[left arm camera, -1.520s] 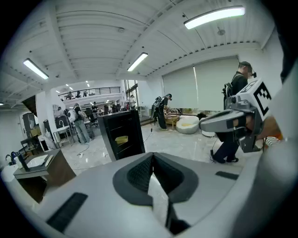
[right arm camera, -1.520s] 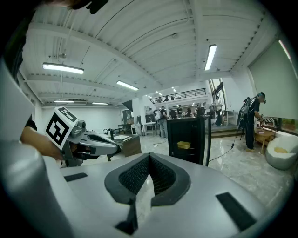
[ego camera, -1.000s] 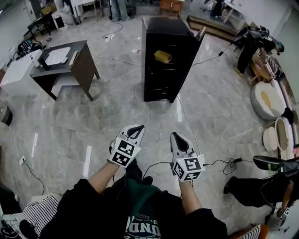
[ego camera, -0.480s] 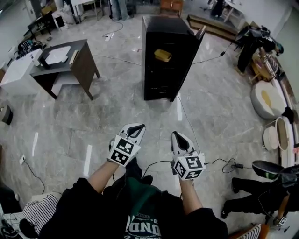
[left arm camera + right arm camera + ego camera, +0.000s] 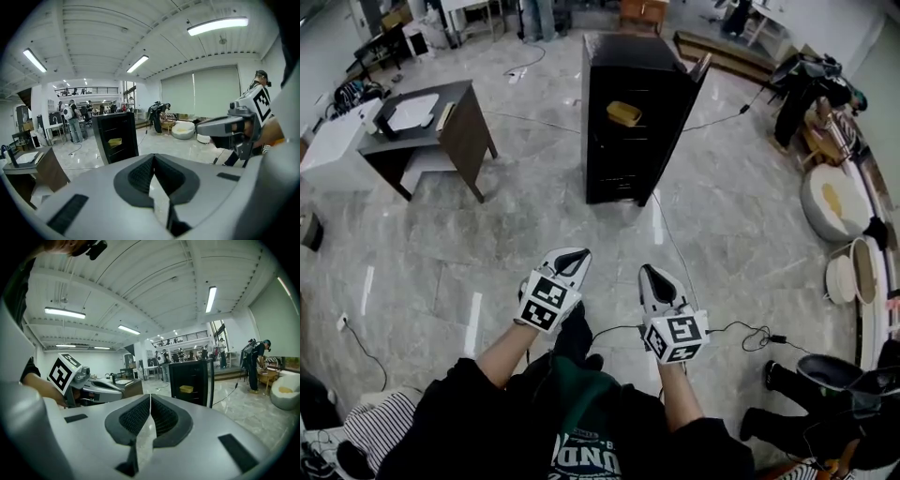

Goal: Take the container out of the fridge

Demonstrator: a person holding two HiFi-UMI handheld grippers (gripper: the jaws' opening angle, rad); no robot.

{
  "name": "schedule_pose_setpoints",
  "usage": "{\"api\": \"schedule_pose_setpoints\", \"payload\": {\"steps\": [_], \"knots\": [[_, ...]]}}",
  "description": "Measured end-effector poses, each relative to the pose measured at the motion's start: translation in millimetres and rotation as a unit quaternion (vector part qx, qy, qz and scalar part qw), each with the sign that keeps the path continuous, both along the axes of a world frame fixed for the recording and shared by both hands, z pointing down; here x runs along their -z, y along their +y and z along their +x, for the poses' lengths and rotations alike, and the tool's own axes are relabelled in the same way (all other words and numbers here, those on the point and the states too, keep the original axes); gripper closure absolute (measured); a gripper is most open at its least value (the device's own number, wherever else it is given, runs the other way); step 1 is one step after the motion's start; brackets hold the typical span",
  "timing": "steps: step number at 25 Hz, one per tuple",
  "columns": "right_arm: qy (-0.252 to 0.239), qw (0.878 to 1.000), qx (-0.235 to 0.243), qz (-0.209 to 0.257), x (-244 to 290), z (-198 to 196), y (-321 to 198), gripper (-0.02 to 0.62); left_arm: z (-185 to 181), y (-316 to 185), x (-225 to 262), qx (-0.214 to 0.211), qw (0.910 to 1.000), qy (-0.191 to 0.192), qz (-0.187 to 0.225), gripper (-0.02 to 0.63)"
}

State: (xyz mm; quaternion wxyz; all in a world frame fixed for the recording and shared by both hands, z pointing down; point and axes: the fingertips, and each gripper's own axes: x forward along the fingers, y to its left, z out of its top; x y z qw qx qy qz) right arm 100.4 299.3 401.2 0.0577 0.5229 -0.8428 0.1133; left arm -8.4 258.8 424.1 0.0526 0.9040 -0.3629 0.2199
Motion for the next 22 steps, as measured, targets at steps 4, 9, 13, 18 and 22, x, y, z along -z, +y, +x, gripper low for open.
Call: {"api": "schedule_pose_setpoints", "payload": {"steps": [4, 9, 13, 18, 22], "knots": [[0.012, 1.000, 0.014, -0.008, -5, -6, -17, 0.560, 5, -17, -3, -0.008, 1.0000, 0.003, -0.002, 0.592], [-0.012, 0.999, 0.041, -0.022, -10, -11, -41, 0.561, 10, -48, -7, -0.014, 0.9999, 0.005, -0.005, 0.592], [0.003, 0.999, 0.029, -0.022, -13, -4, -74, 0.561, 20, -82, -9, -0.020, 0.9997, 0.006, -0.009, 0.592], [-0.004, 1.000, 0.012, -0.016, -11, 8, -114, 0.561, 27, -122, -12, -0.025, 0.9996, 0.005, -0.013, 0.592], [-0.014, 1.000, 0.011, -0.014, -8, 12, -144, 0.561, 31, -151, -12, -0.029, 0.9994, 0.006, -0.016, 0.592]]}}
